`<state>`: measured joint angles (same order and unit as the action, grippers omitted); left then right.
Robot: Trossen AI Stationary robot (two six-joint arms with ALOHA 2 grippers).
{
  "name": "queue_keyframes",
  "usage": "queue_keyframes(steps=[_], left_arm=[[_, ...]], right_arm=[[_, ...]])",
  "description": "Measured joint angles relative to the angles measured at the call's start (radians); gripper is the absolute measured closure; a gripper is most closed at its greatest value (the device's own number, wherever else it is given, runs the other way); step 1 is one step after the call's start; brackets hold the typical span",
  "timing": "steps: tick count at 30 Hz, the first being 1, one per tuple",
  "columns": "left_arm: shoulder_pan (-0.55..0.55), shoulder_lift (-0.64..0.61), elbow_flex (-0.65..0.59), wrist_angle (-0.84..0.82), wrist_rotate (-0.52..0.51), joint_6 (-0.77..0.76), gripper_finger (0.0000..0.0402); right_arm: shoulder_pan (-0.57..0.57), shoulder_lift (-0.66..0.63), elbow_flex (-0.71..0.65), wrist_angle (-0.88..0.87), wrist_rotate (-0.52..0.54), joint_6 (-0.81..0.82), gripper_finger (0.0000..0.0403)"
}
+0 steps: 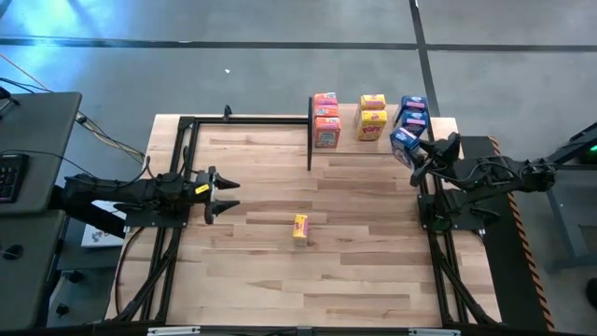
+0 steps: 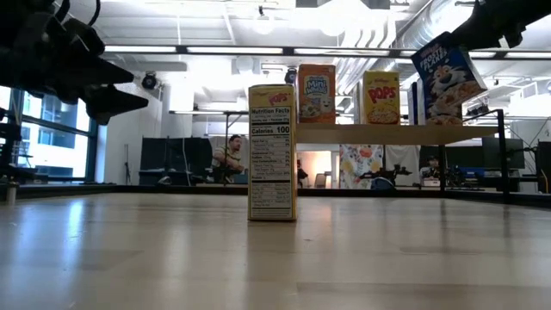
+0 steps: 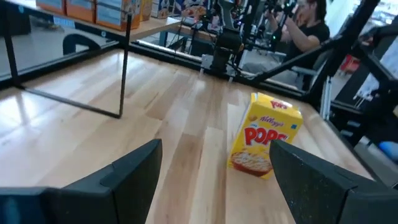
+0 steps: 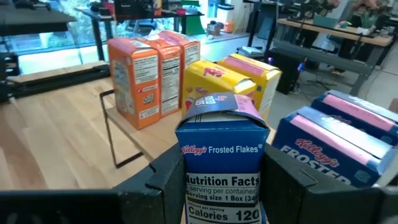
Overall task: Stack cereal on shelf
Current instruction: Put the blue cereal box on the shelf aligned with the blue cereal boxes
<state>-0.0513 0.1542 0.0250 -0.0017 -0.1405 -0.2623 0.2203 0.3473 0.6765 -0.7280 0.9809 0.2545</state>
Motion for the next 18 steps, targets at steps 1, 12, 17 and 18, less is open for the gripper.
queue_keyframes(steps=[1, 12, 17, 18], left_arm=[[0.0, 0.0, 0.0, 0.0, 0.0, -0.016, 0.0112], [0.0, 0.0, 0.0, 0.0, 0.0, -0.043, 0.0112], [0.0, 0.0, 0.0, 0.0, 0.0, -0.042, 0.0112], [0.0, 0.0, 0.0, 0.0, 0.0, -0.042, 0.0112]], right_arm=[[0.0, 0.0, 0.0, 0.0, -0.01, -0.005, 0.0246], [0.0, 0.0, 0.0, 0.007, -0.041, -0.098, 0.0246], [0.0, 0.0, 0.0, 0.038, -0.073, -0.162, 0.0246], [-0.004, 0.0, 0.0, 0.048, -0.073, -0.175, 0.0246]])
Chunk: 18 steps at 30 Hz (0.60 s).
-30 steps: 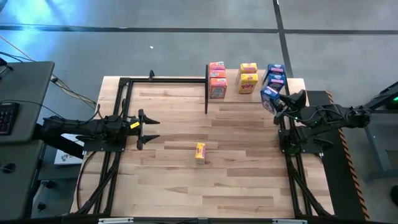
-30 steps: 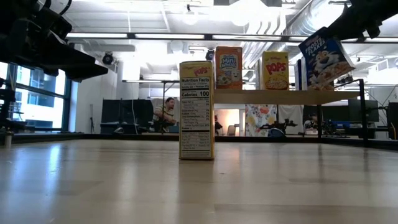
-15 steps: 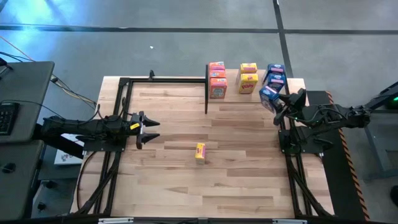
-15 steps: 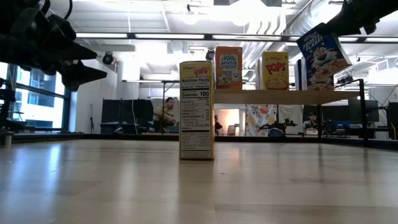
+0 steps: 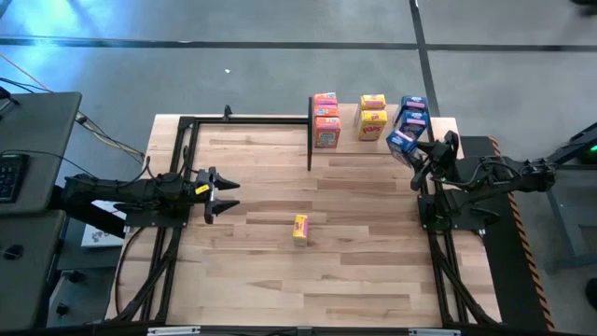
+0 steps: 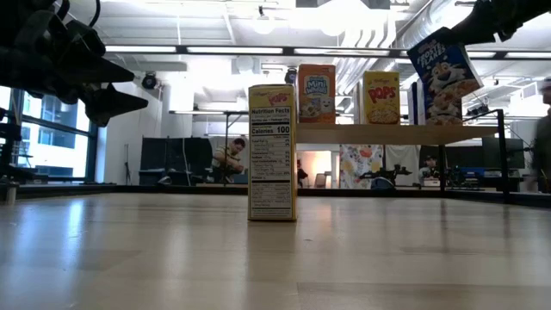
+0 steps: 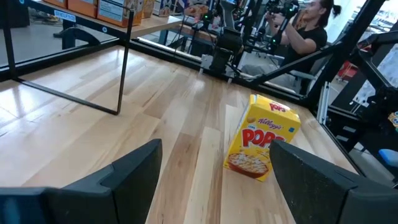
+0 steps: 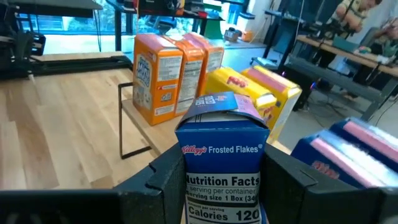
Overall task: Stack cereal on shelf
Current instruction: Put the blue cereal box on the shelf aligned with the blue cereal boxes
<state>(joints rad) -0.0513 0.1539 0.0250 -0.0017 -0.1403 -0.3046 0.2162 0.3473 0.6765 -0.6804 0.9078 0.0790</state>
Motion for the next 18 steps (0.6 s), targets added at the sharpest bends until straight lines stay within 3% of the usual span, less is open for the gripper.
queue_keyframes(steps=[7, 14, 18], left_arm=[[0.0, 0.0, 0.0, 0.0, 0.0, 0.0, 0.0112], [0.0, 0.0, 0.0, 0.0, 0.0, 0.0, 0.0112], [0.0, 0.0, 0.0, 0.0, 0.0, 0.0, 0.0112]], right_arm=[[-0.071, 0.0, 0.026, 0.006, -0.085, -0.039, 0.0246], [-0.16, 0.0, 0.055, 0.007, -0.263, -0.087, 0.0246], [-0.211, 0.0, 0.06, 0.006, -0.29, -0.106, 0.0246]])
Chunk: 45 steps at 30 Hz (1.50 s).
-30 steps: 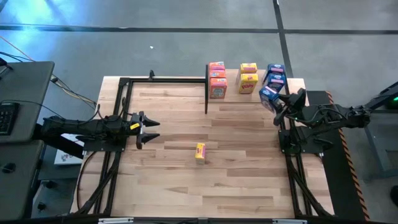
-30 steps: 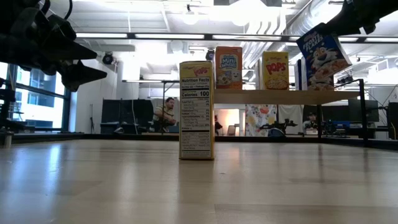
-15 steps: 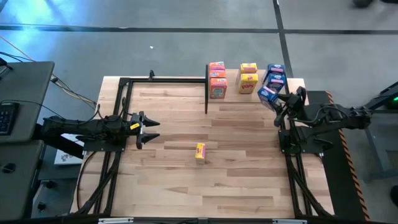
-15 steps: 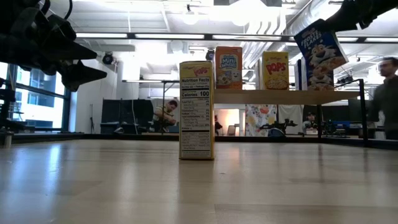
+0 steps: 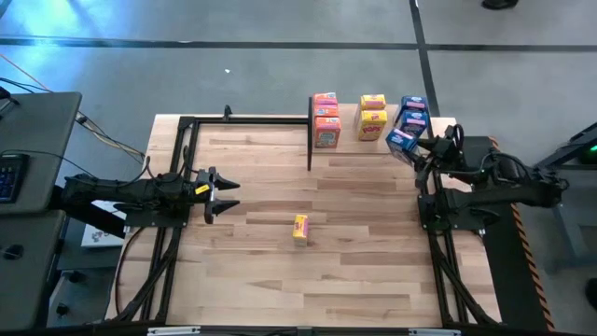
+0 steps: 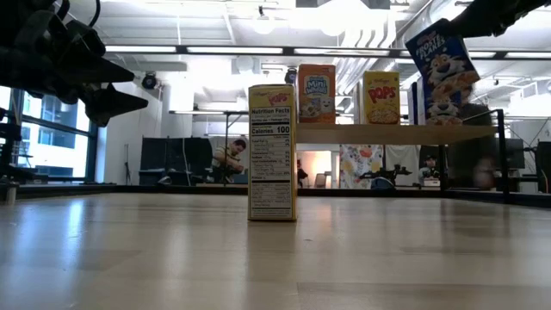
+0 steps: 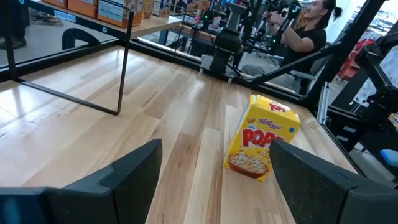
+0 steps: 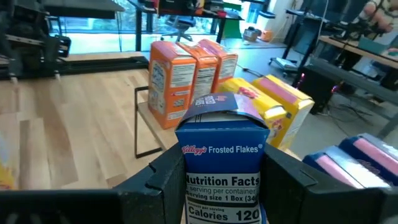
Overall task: Stack cereal on shelf
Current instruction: Put the blue cereal box on the shelf aligned with the blue cereal boxes
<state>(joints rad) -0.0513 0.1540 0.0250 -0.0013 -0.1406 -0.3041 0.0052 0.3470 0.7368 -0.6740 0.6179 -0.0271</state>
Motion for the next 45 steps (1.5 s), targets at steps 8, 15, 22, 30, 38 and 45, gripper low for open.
queue_keyframes(steps=[8, 15, 22, 30, 38, 45], left_arm=[[0.0, 0.0, 0.0, 0.0, 0.0, 0.001, 0.0112], [0.0, 0.0, 0.0, 0.0, 0.0, 0.001, 0.0112], [0.0, 0.0, 0.0, 0.0, 0.0, 0.001, 0.0112], [0.0, 0.0, 0.0, 0.0, 0.0, 0.001, 0.0112], [0.0, 0.0, 0.0, 0.0, 0.0, 0.001, 0.0112], [0.0, 0.0, 0.0, 0.0, 0.0, 0.0, 0.0112]], right_arm=[[-0.079, 0.0, 0.0, -0.024, -0.047, 0.031, 0.0246], [-0.112, 0.008, -0.08, 0.046, -0.041, 0.028, 0.0246], [-0.147, 0.006, -0.129, 0.121, -0.02, 0.027, 0.0246], [-0.173, 0.006, -0.183, 0.178, -0.024, 0.047, 0.0246], [-0.176, 0.006, -0.169, 0.177, 0.008, 0.033, 0.0246], [-0.176, 0.006, -0.169, 0.177, 0.027, 0.042, 0.0246]])
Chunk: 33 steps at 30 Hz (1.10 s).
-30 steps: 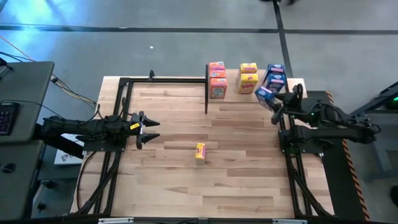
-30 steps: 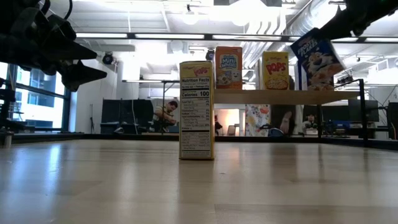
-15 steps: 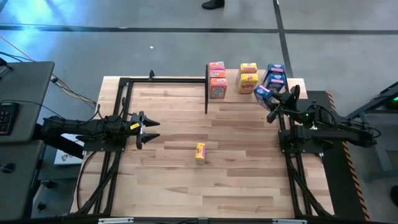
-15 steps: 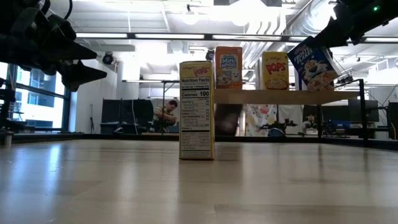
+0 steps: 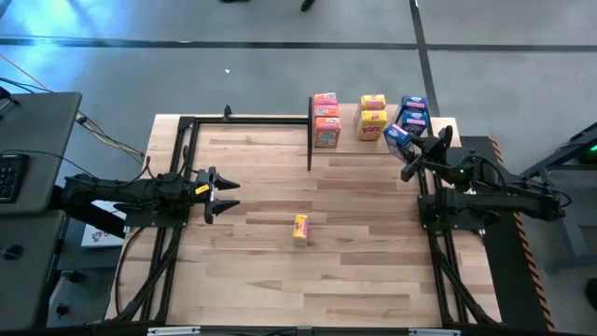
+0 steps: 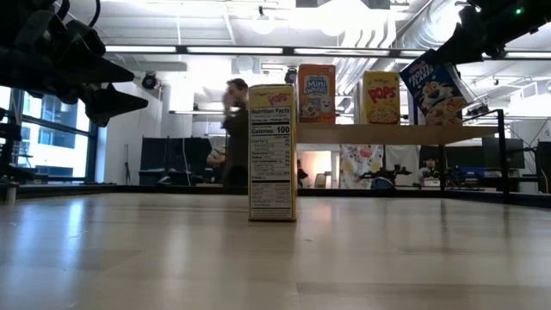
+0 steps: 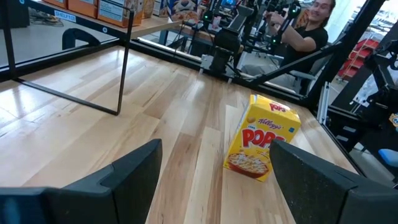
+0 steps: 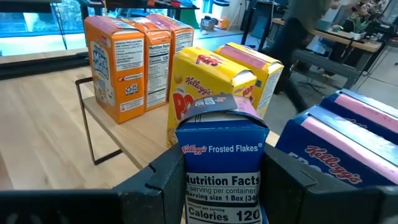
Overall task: Stack cereal on shelf
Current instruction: Put the blue cereal box on the shelf aligned with the blue cereal boxes
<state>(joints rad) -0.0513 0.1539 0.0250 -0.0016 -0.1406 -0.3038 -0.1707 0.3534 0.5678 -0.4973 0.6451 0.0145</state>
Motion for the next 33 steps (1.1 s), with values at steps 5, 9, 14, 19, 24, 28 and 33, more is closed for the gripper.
queue_keyframes(steps=[5, 9, 14, 19, 24, 28, 33], left_arm=[[0.0, 0.0, 0.0, 0.0, 0.0, 0.0, 0.0112], [0.0, 0.0, 0.0, 0.0, 0.0, 0.0, 0.0112], [0.0, 0.0, 0.0, 0.0, 0.0, 0.0, 0.0112], [0.0, 0.0, 0.0, 0.0, 0.0, 0.0, 0.0112], [0.0, 0.0, 0.0, 0.0, 0.0, 0.0, 0.0112], [0.0, 0.0, 0.0, 0.0, 0.0, 0.0, 0.0112], [0.0, 0.0, 0.0, 0.0, 0.0, 0.0, 0.0112]], right_arm=[[0.0, 0.0, -0.007, 0.002, 0.0, 0.004, 0.0246], [0.0, 0.0, -0.019, 0.012, 0.005, 0.004, 0.0246], [0.0, 0.0, -0.02, 0.007, 0.035, 0.003, 0.0246], [0.0, 0.0, -0.02, 0.005, 0.035, -0.012, 0.0246], [0.0, 0.0, -0.021, 0.004, 0.035, -0.015, 0.0246], [0.0, 0.0, -0.021, 0.003, 0.033, -0.012, 0.0246], [0.001, 0.0, -0.007, 0.001, -0.049, 0.02, 0.0246]])
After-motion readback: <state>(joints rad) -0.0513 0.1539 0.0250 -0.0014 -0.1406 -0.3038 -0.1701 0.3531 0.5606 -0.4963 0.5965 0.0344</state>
